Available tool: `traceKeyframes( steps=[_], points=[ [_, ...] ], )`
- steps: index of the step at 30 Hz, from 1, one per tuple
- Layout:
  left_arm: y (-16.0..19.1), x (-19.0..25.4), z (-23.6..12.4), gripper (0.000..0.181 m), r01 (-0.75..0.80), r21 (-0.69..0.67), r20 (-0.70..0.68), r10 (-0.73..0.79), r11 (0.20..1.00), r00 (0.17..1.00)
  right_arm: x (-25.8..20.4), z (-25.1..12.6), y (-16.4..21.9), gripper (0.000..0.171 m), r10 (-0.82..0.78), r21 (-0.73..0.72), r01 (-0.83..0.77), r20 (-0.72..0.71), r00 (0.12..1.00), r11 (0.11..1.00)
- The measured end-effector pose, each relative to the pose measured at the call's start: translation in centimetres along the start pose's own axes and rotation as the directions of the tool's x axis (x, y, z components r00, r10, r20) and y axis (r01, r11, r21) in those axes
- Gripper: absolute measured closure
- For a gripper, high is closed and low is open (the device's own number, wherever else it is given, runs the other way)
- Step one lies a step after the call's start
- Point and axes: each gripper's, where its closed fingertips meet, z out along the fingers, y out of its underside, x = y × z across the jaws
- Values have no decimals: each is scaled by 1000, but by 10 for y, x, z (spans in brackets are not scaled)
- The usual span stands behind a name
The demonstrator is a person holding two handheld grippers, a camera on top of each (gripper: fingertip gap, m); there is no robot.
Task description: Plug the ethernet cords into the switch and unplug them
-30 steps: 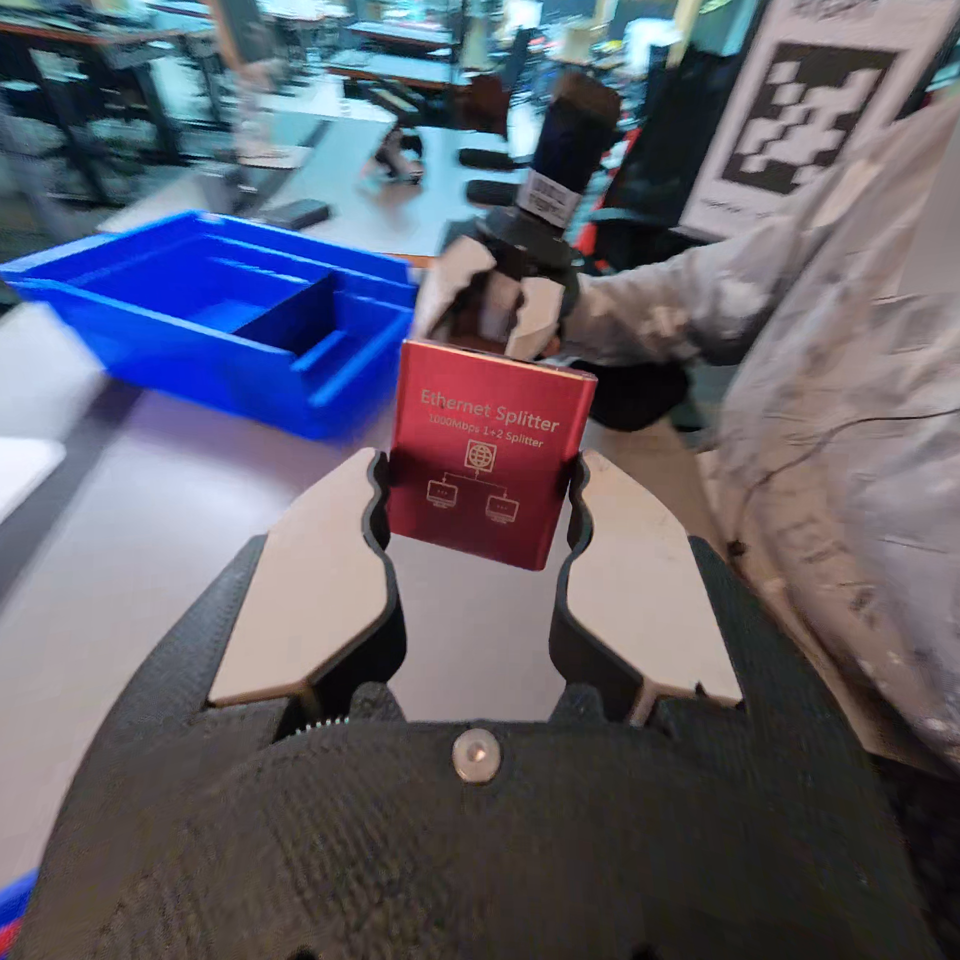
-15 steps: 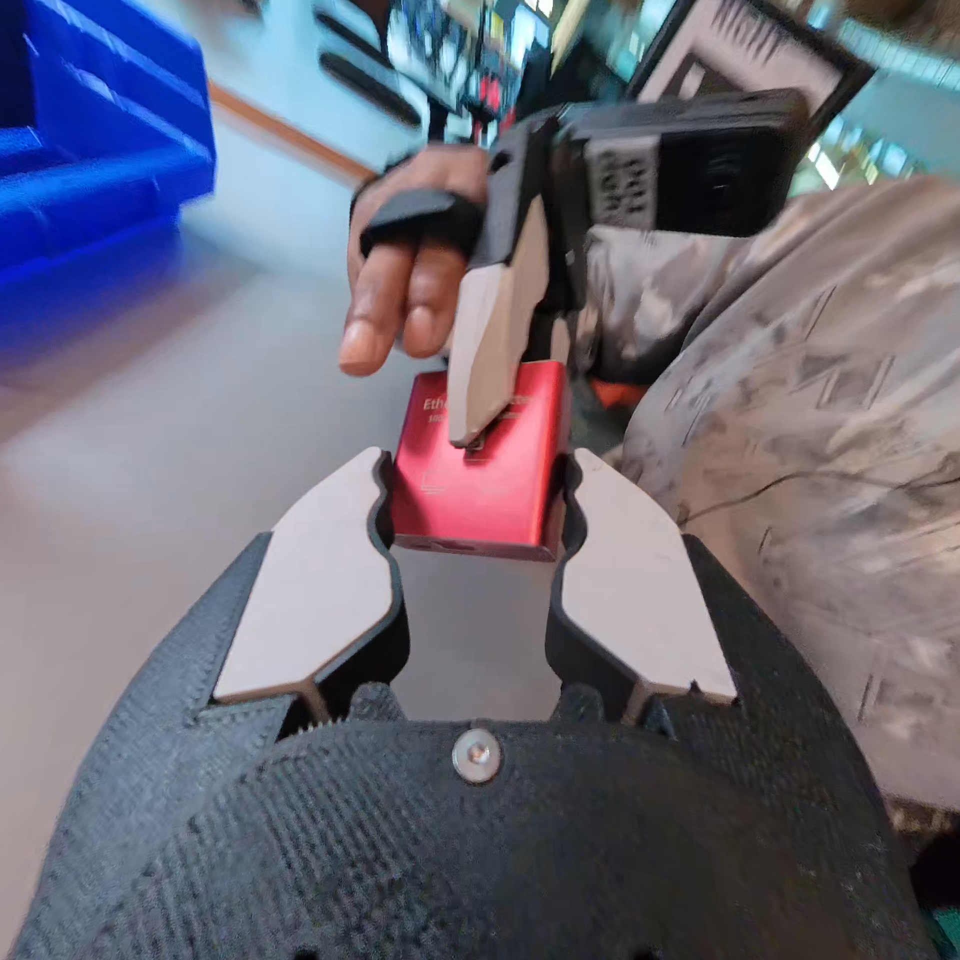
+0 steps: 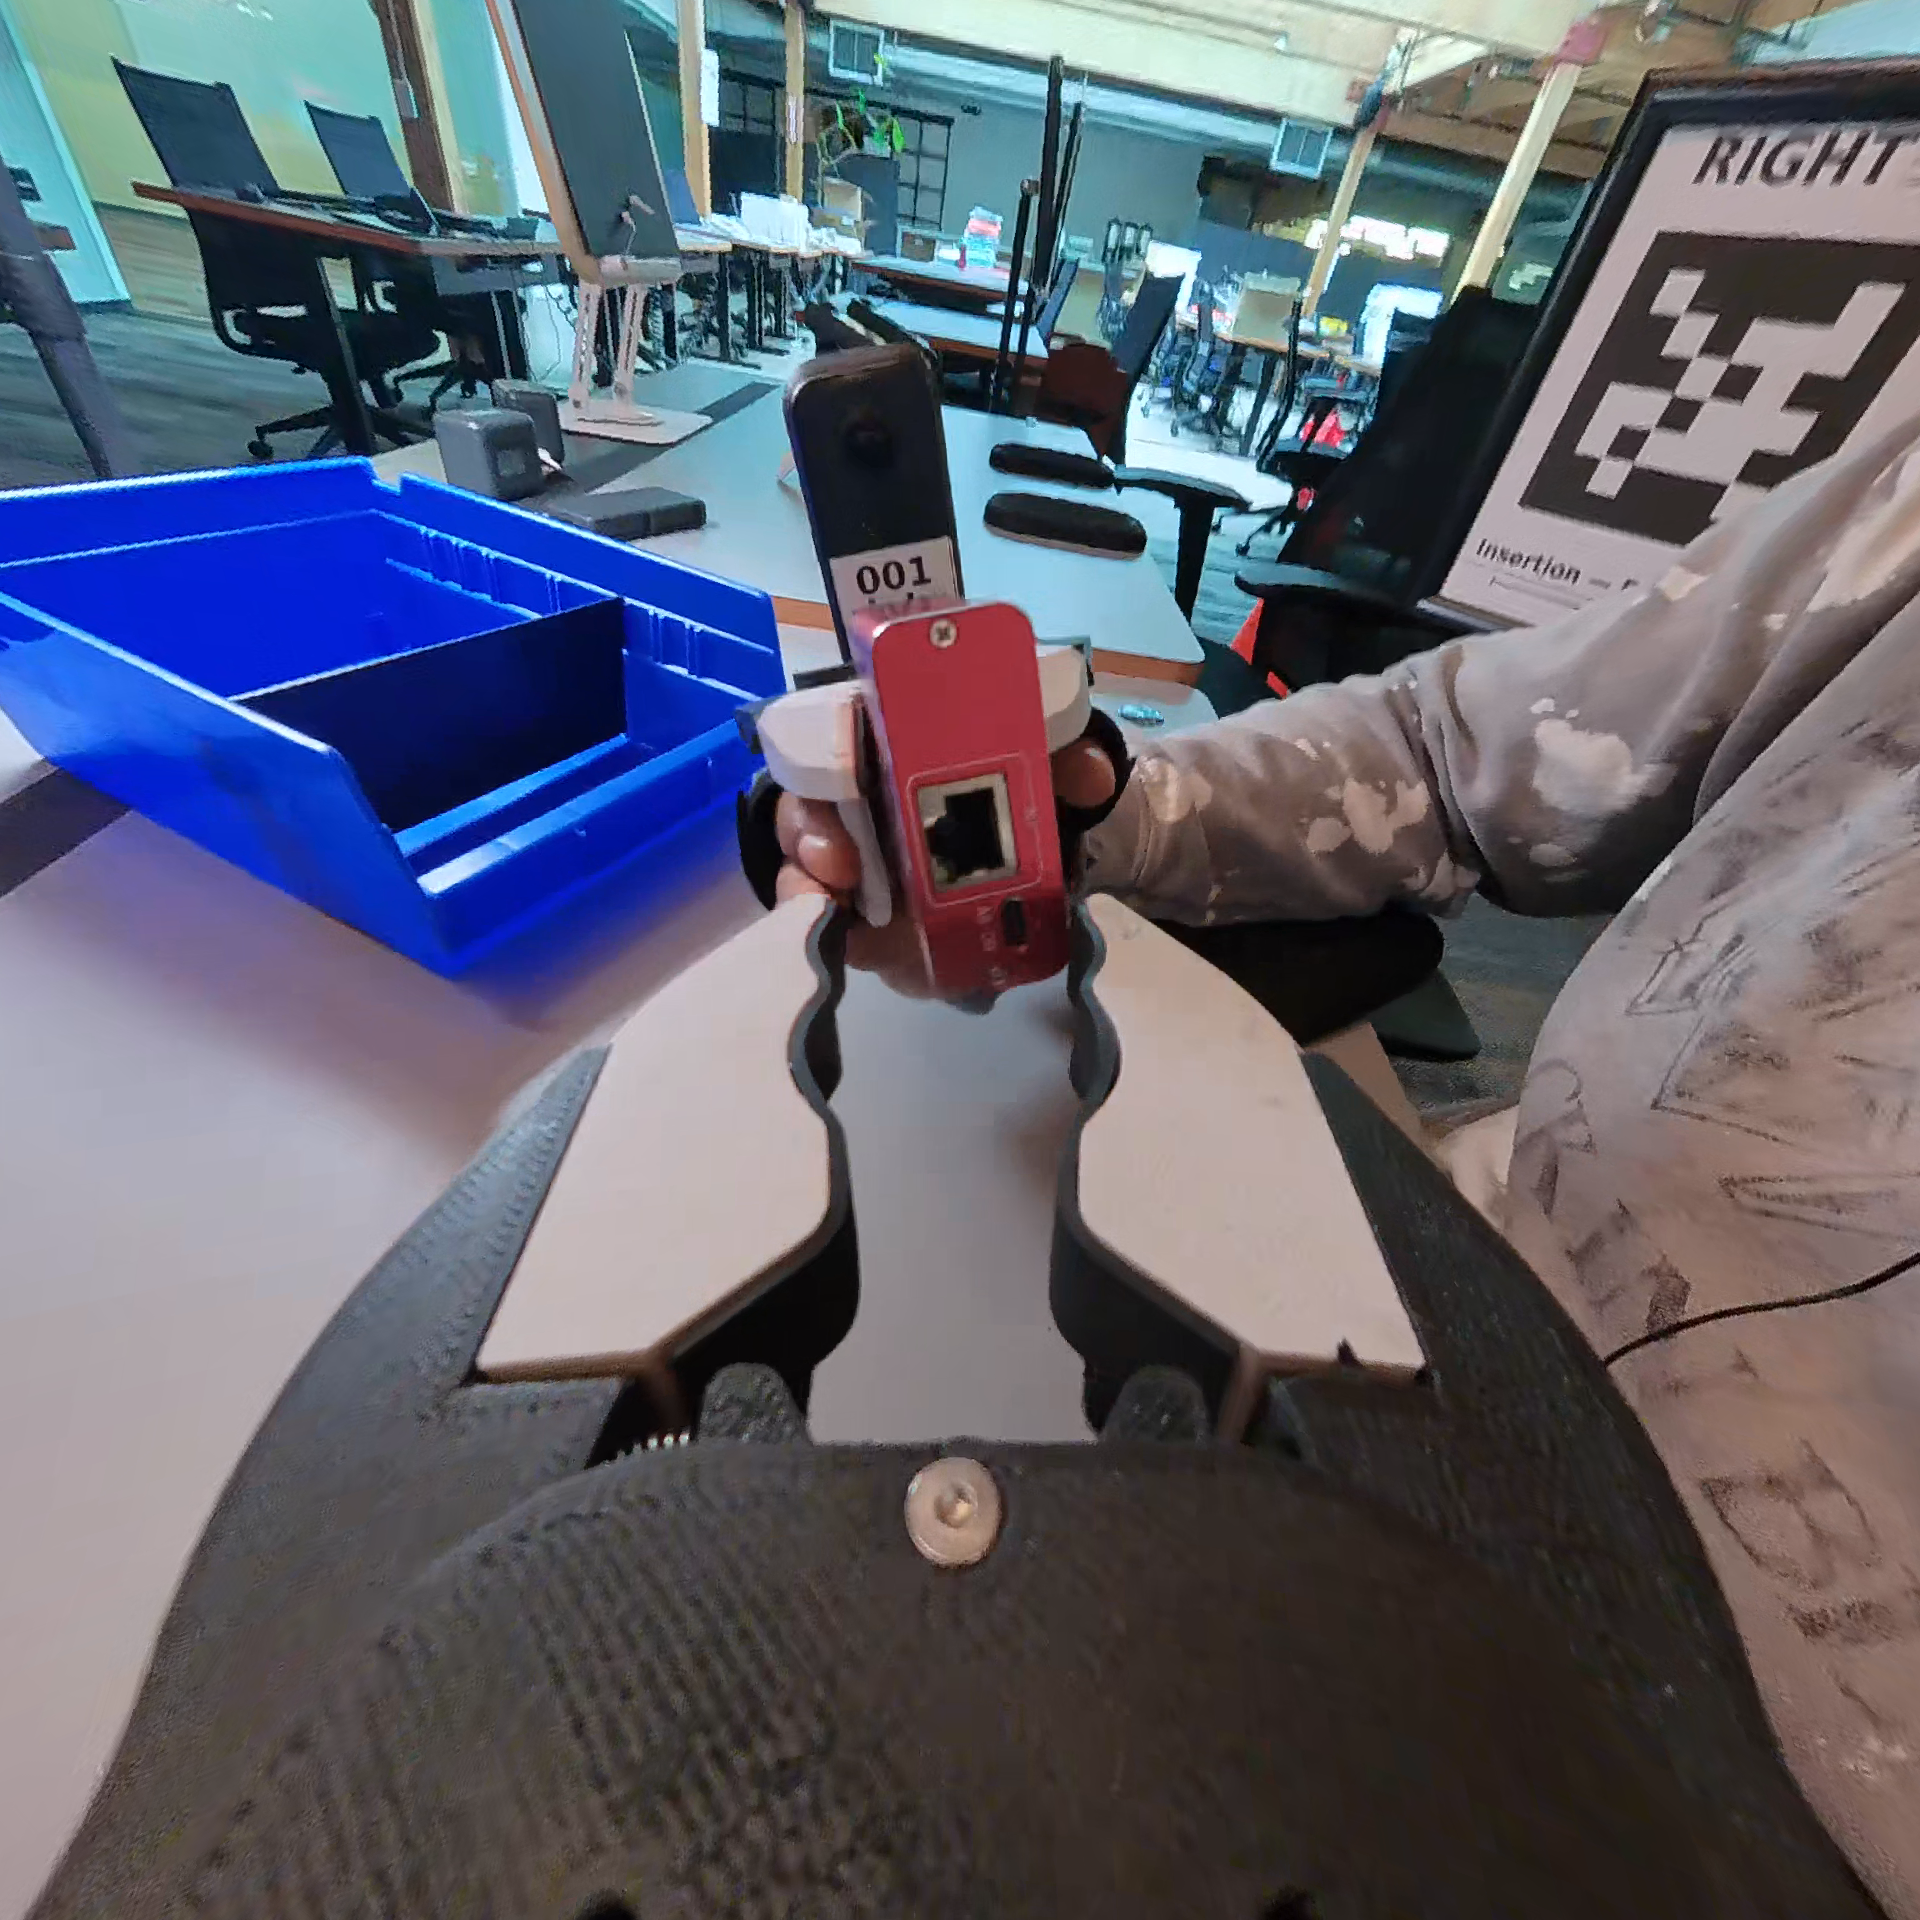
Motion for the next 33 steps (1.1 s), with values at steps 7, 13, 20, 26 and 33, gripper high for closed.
traceKeyframes(
  steps=[7, 13, 20, 26, 33],
  points=[
    [14, -2, -10, 155, -50, -87, -55, 46, 995, 997, 6, -5, 31, 145, -185, -302, 162, -50, 981, 939],
    [16, -7, -17, 155, -5, -62, -90, -1, 998, 996, 12, -1, 38, 145, -221, -343, 174, -105, 969, 923],
    [13, -8, -13, 155, 52, 9, -114, -50, 999, 992, 11, 0, 28, 144, -183, -285, 140, -132, 974, 948],
    [11, -8, -14, 153, 30, 23, -101, -27, 999, 994, 8, 2, 18, 146, -145, -248, 111, -125, 982, 962],
    [-19, -92, -112, 143, -174, -91, 322, 194, 981, 926, 11, -21, -22, 145, -158, -147, 134, -171, 972, 980]
  ],
)
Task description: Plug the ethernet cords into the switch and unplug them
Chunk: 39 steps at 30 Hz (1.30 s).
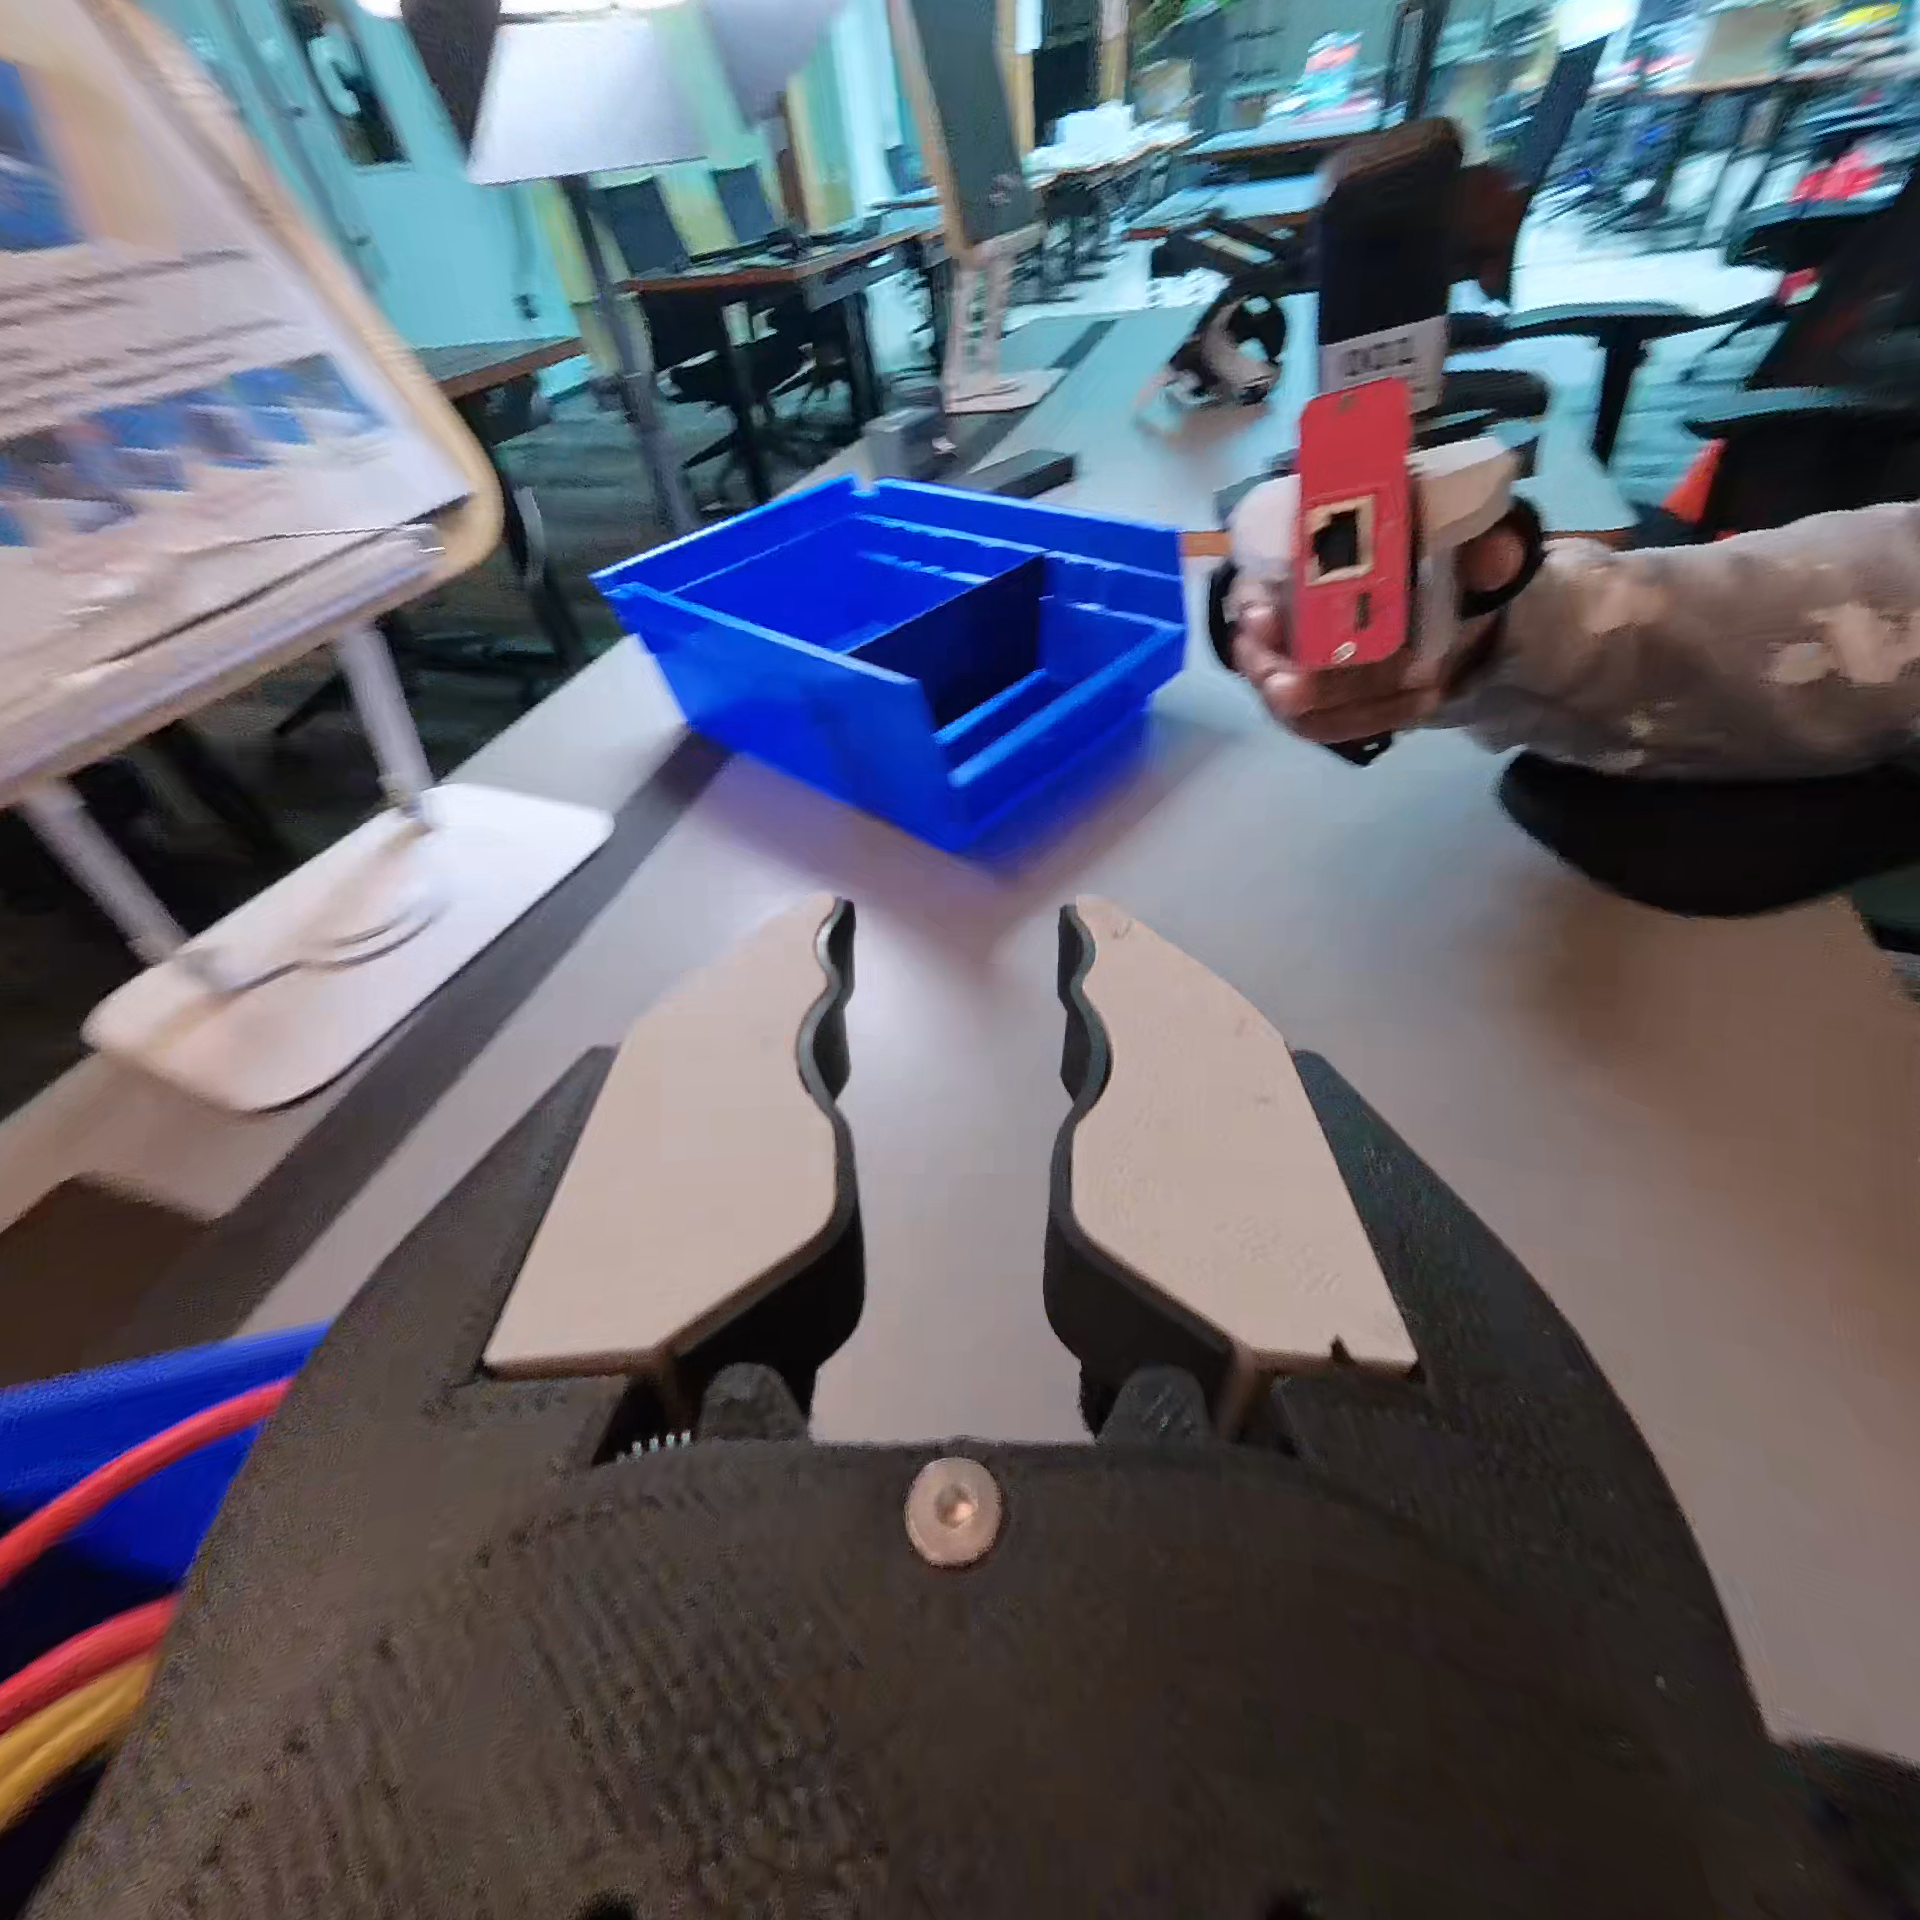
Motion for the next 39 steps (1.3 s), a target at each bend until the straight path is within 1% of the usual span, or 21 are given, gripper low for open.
traceKeyframes(
  steps=[2, 4, 5, 6, 8, 11, 13, 16, 18, 20, 22, 25, 29, 33, 35, 39],
  points=[
    [0, -26, -21, 146, -53, -63, 82, 58, 997, 995, 3, -6, -7, 145, 20, 37, -20, -1, 1000, 999],
    [13, -49, -33, 147, -166, -214, 136, 198, 963, 971, 7, -8, -7, 145, 37, 44, -37, -7, 999, 998],
    [22, -56, -36, 149, -221, -296, 129, 268, 929, 955, 8, -8, -4, 145, 40, 36, -39, -14, 999, 999],
    [32, -61, -38, 151, -276, -369, 108, 336, 887, 936, 10, -7, -1, 145, 41, 24, -40, -21, 999, 999],
    [49, -63, -38, 154, -397, -471, 25, 462, 788, 887, 11, -5, 4, 145, 43, 5, -43, -26, 999, 999],
    [74, -54, -38, 156, -533, -553, -127, 567, 640, 814, 13, -3, 10, 145, 52, -15, -52, -29, 998, 999],
    [90, -55, -42, 156, -617, -596, -214, 639, 514, 739, 15, -3, 13, 145, 64, -18, -64, -31, 997, 998],
    [107, -66, -47, 156, -711, -634, -324, 730, 305, 602, 20, -4, 17, 145, 99, -12, -99, -34, 995, 995],
    [113, -71, -46, 157, -758, -623, -385, 768, 193, 512, 24, -5, 19, 145, 122, -4, -123, -38, 992, 992],
    [114, -76, -41, 157, -803, -590, -434, 808, 78, 398, 27, -6, 20, 146, 138, 6, -138, -43, 989, 990],
    [113, -78, -35, 156, -840, -542, -470, 834, -14, 290, 30, -8, 20, 146, 144, 10, -144, -49, 988, 990],
    [121, -74, -29, 158, -878, -462, -549, 818, -129, 169, 31, -10, 19, 146, 144, 13, -144, -57, 988, 990],
    [131, -70, -26, 161, -904, -368, -634, 770, -216, 74, 32, -10, 21, 146, 147, 8, -147, -55, 988, 989],
    [132, -71, -24, 161, -915, -310, -696, 718, -260, 32, 31, -9, 26, 145, 169, 6, -169, -27, 985, 986],
    [133, -72, -23, 162, -918, -295, -711, 702, -266, 25, 27, -8, 25, 145, 180, 15, -180, 5, 984, 984],
    [136, -76, -19, 169, -920, -325, -709, 700, -220, 83, 20, -6, 23, 145, 175, 23, -176, 37, 984, 984]
  ],
)
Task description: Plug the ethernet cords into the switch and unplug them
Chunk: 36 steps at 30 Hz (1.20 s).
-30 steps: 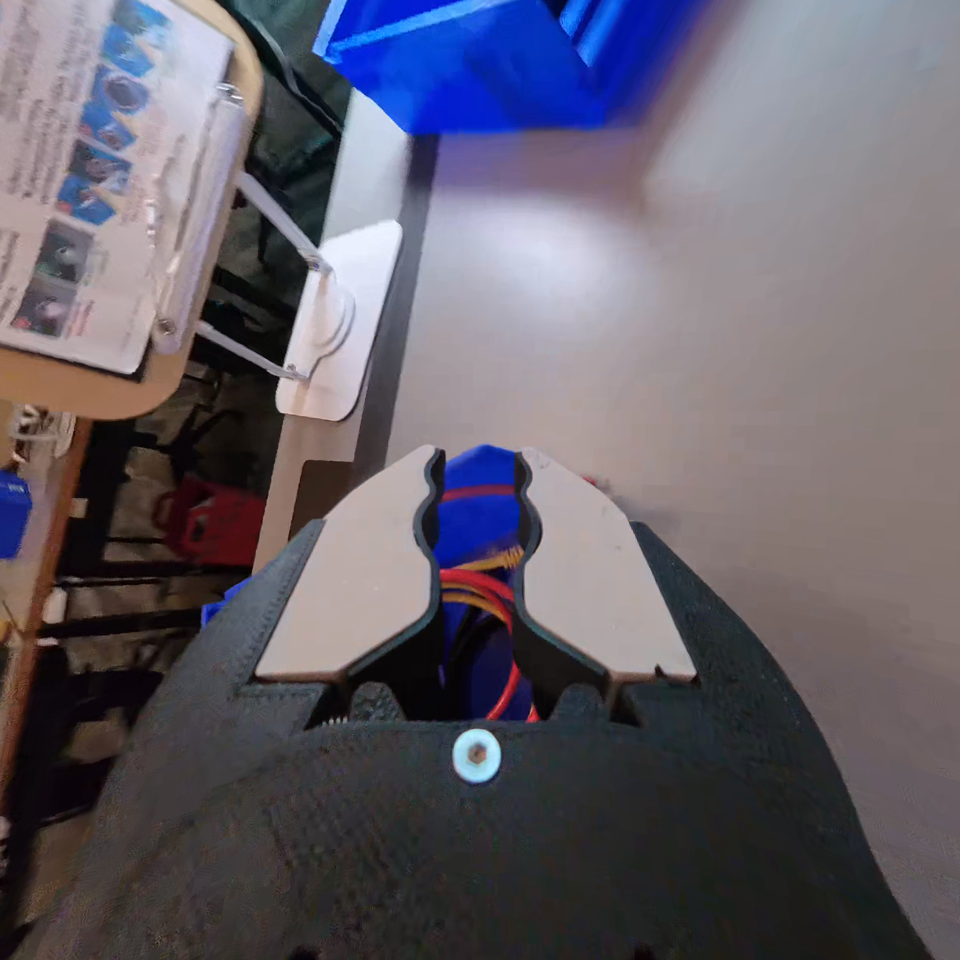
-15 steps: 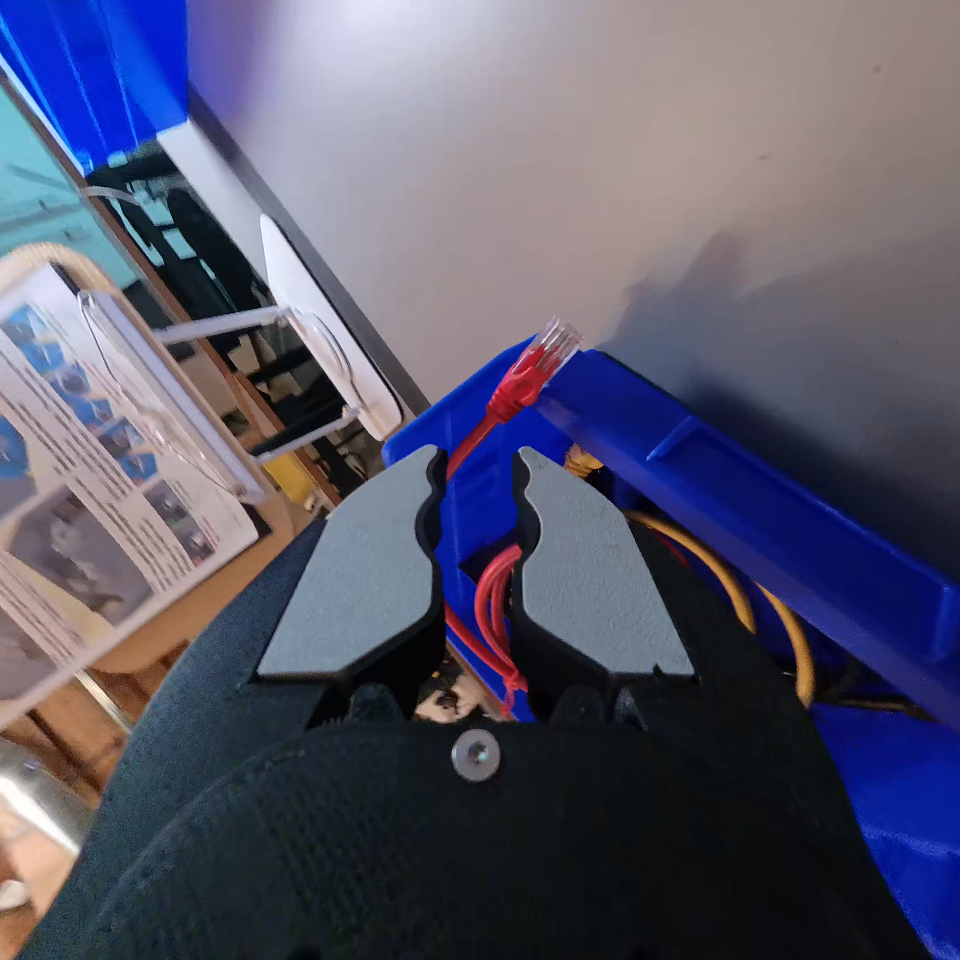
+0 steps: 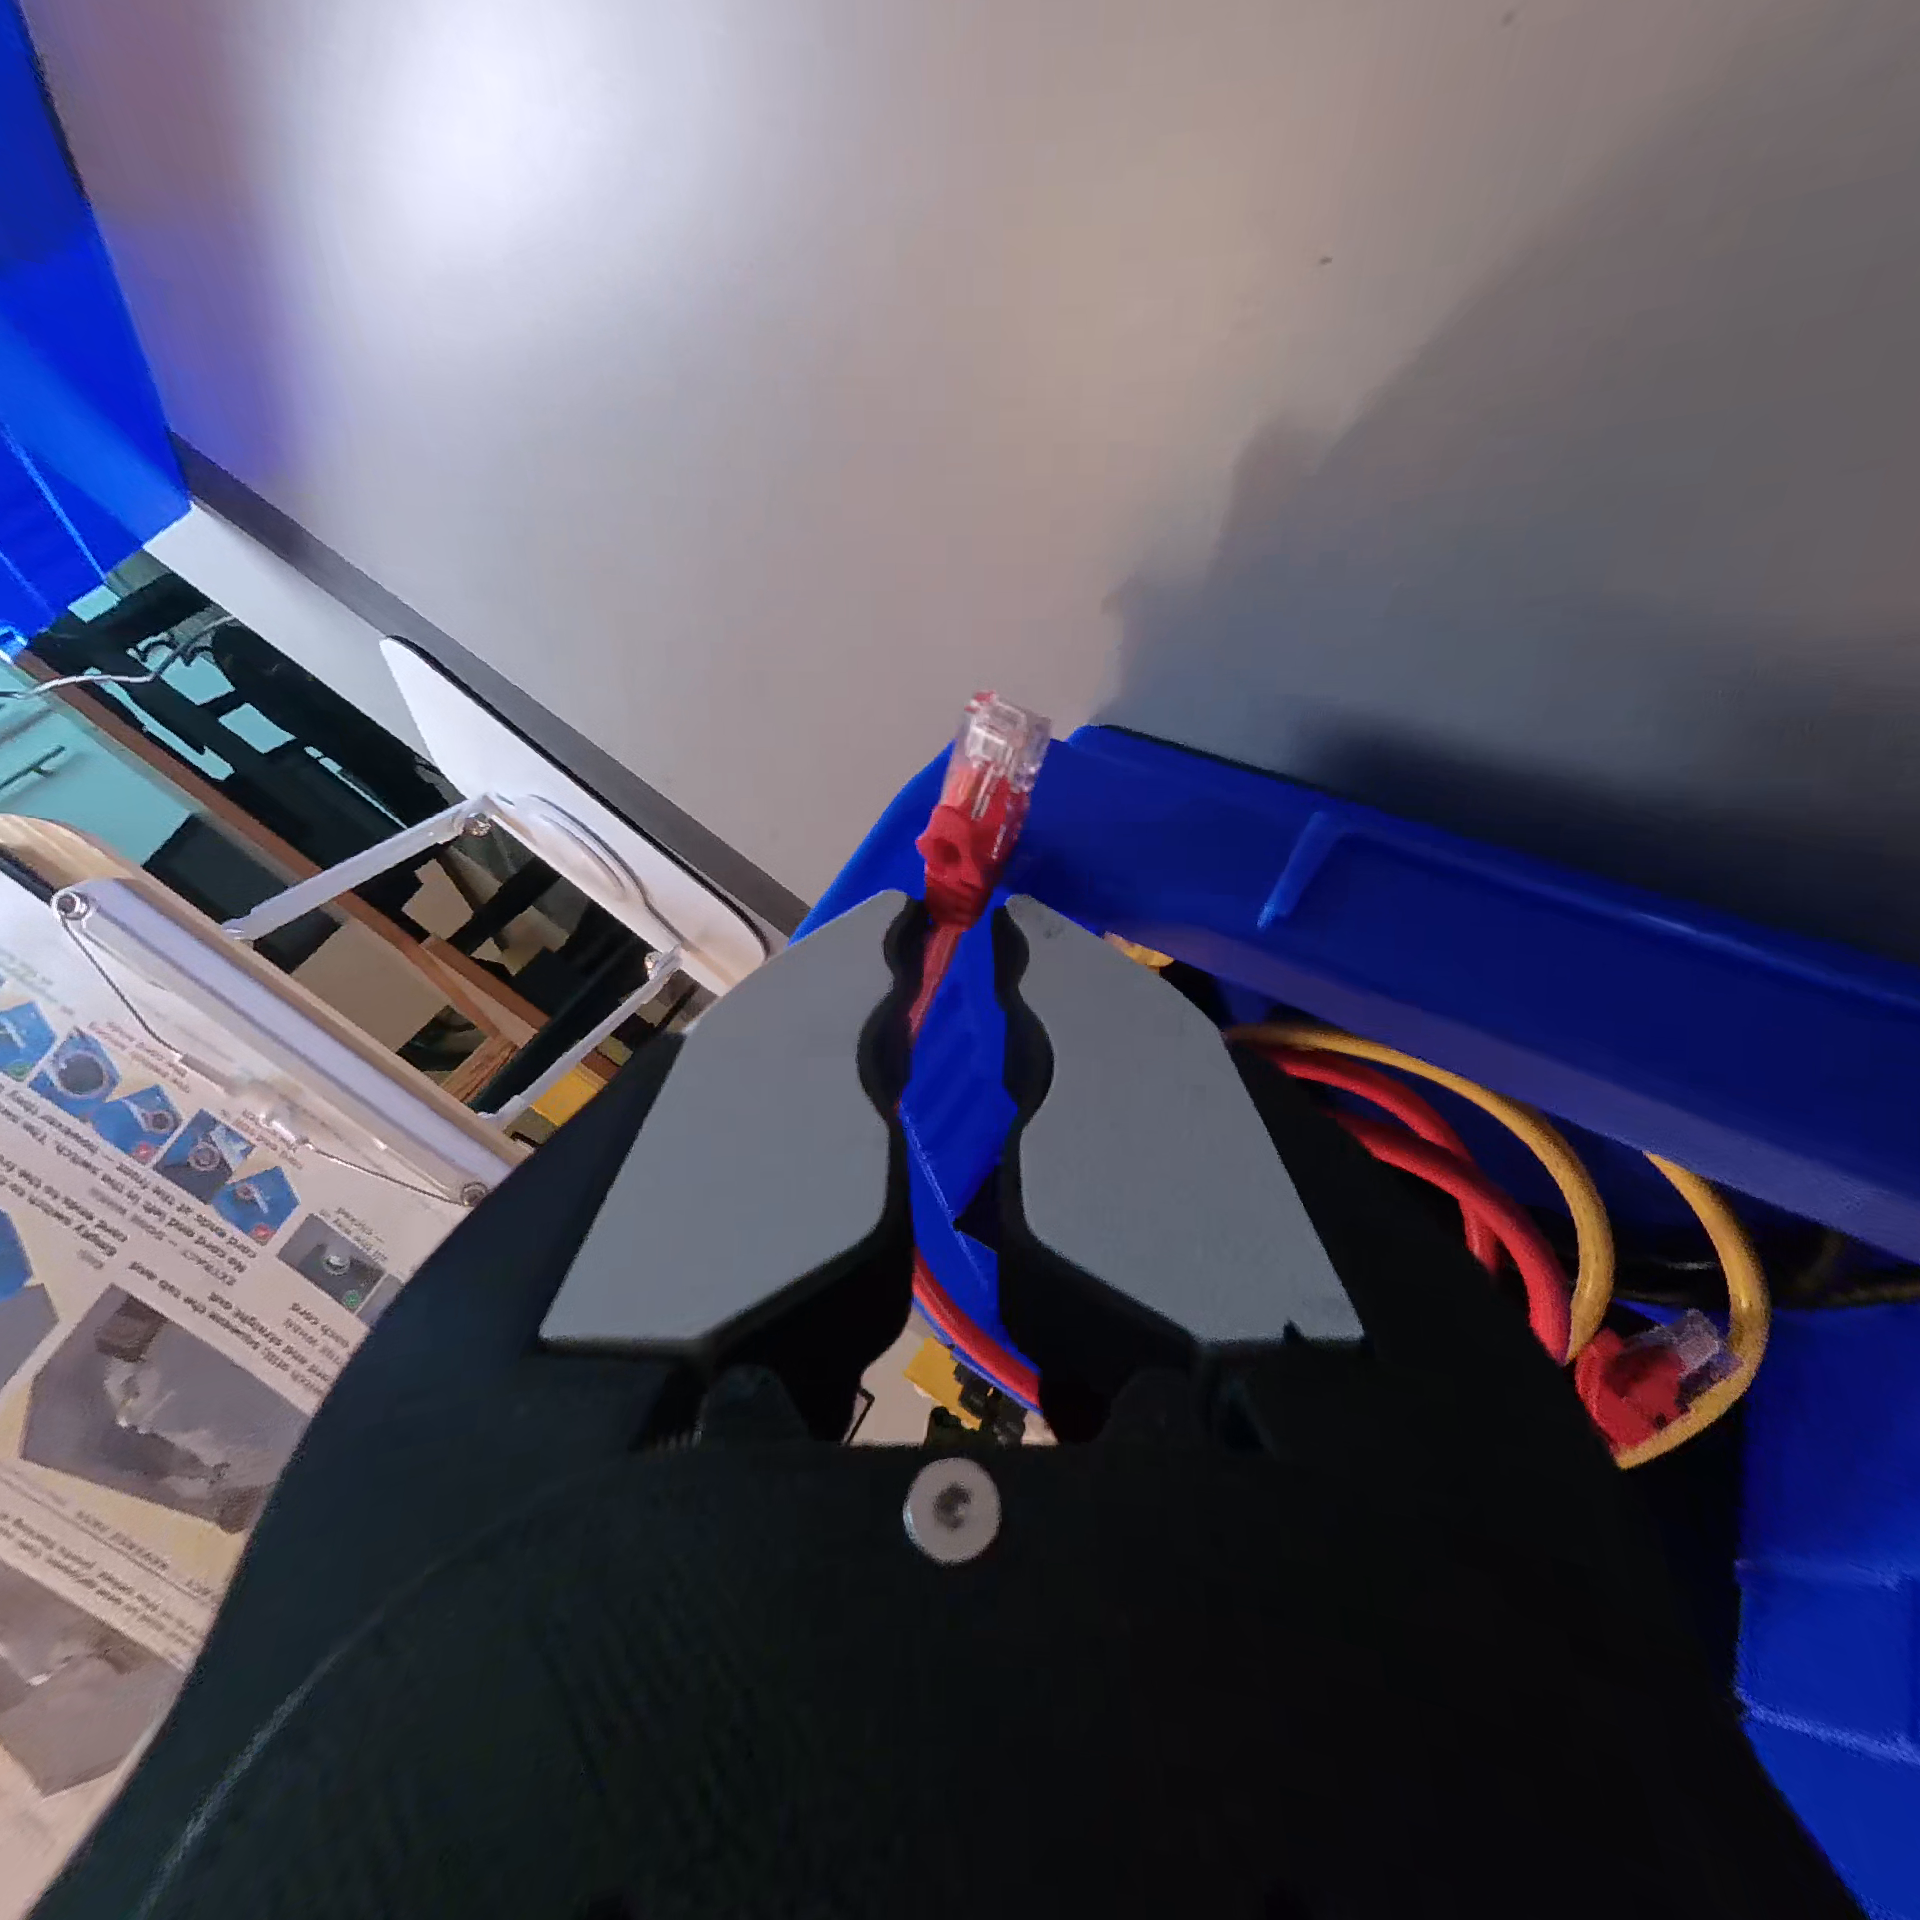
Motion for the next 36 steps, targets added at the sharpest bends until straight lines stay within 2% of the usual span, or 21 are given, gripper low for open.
traceKeyframes(
  steps=[7, 11, 15, 19, 24, 27, 29, 32, 36],
  points=[
    [0, 0, -4, 170, 179, -8, -46, -180, 984, 983, 2, 1, 1, 145, 19, 9, -19, -7, 1000, 1000],
    [-3, -12, -26, 171, 389, 51, -96, -383, 920, 919, 2, -1, -3, 145, 22, 25, -22, -9, 1000, 999],
    [15, -44, -62, 171, 602, 127, -70, -598, 788, 798, 2, -3, -8, 145, 23, 47, -23, -13, 1000, 999],
    [63, -70, -101, 170, 748, 169, 30, -762, 642, 647, 0, -6, -15, 145, 17, 73, -16, -12, 1000, 997],
    [123, -88, -160, 172, 841, 270, 164, -883, 468, 439, -3, -12, -29, 145, 20, 132, -19, -3, 1000, 991],
    [130, -101, -199, 172, 850, 383, 137, -932, 363, 337, -5, -15, -35, 145, 20, 156, -20, 5, 1000, 988],
    [115, -111, -219, 172, 834, 461, 59, -948, 303, 312, -7, -15, -37, 145, 23, 168, -25, 14, 1000, 985],
    [63, -119, -224, 173, 844, 497, -187, -926, 200, 330, -9, -14, -39, 145, 41, 186, -47, 35, 999, 981],
    [-30, -110, -178, 176, 886, 453, -475, -813, 102, 337, -13, -13, -41, 146, 83, 212, -100, 88, 993, 972]
  ],
)
